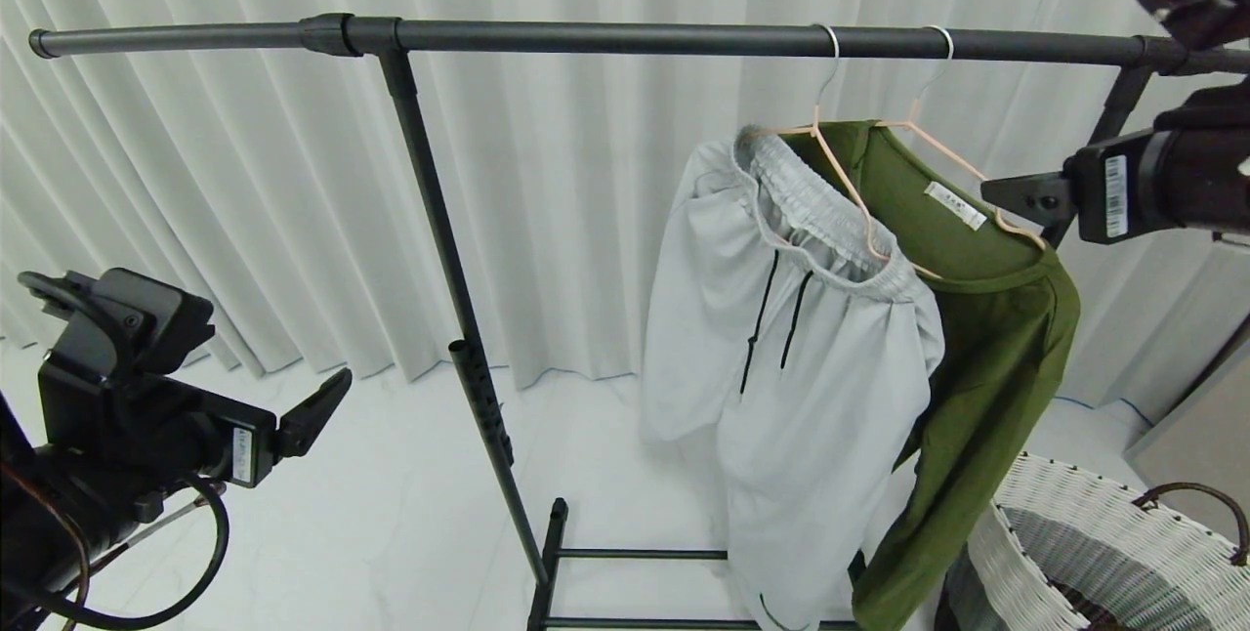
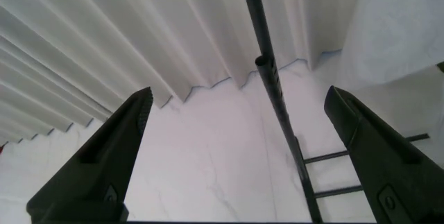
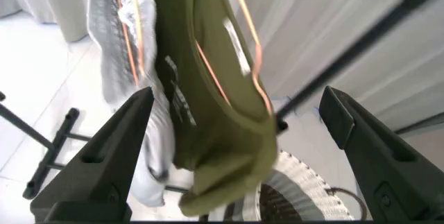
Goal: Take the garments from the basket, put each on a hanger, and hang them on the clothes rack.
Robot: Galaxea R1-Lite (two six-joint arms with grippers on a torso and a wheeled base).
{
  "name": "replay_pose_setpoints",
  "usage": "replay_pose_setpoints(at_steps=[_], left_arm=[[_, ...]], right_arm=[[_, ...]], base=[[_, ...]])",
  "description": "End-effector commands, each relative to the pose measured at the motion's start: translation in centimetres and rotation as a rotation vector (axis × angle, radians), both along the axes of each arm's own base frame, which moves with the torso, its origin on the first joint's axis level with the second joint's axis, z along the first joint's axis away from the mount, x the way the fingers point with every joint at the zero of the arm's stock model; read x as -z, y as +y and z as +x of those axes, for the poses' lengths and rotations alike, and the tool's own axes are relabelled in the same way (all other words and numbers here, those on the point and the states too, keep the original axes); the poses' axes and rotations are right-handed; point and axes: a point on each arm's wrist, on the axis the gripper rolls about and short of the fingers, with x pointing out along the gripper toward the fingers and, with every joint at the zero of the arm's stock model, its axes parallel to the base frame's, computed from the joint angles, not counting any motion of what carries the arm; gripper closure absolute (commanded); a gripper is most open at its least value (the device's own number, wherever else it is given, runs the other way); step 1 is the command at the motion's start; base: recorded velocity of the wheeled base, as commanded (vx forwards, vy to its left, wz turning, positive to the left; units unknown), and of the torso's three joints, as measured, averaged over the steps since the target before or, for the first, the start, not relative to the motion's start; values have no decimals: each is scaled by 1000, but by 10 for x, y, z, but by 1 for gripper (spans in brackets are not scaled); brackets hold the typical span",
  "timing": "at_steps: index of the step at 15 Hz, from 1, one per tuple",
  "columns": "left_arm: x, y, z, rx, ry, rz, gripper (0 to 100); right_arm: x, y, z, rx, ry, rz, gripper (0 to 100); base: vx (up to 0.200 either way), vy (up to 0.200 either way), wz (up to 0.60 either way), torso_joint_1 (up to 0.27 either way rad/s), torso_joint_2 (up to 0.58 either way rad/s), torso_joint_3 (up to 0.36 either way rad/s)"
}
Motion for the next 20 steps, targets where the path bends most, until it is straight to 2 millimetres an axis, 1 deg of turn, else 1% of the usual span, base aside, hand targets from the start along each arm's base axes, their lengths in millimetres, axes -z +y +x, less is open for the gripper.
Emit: replay_pose_setpoints(at_steps=[1, 2, 6, 9, 11, 14, 16, 19, 20], left_arm=[[-1, 2, 0, -13, -3, 0, 0], [-1, 2, -1, -14, -8, 0, 0], [-3, 9, -4, -54, -20, -1, 0], [0, 18, -14, -105, -23, 0, 0], [6, 23, -35, -176, -31, 7, 0], [22, 24, -67, -325, -37, 25, 0], [36, 24, -90, -363, -50, 31, 0], [46, 24, -125, -467, -67, 40, 0], [51, 23, -138, -477, -72, 40, 0]], right_arm=[[-2, -20, -25, 14, -30, 15, 0], [0, -25, -29, 29, -30, 12, 0], [4, -44, -31, 117, -25, 5, 0], [19, -64, -40, 207, 4, -12, 0], [39, -83, -57, 293, 34, -38, 0], [69, -107, -87, 434, 65, -74, 0], [94, -116, -111, 492, 91, -109, 0], [144, -124, -150, 611, 138, -155, 0], [158, -124, -162, 646, 148, -169, 0]], base=[[-200, 0, 0, 12, 2, 2], [-200, 0, 0, 17, 2, 2], [-200, 0, 0, -7, -1, 0], [-200, 0, 0, 1, 1, 1], [0, 0, 0, 0, 0, 0], [0, 0, 0, 0, 0, 0], [0, 0, 0, 0, 0, 0], [0, 0, 0, 0, 0, 0], [0, 0, 0, 0, 0, 0]])
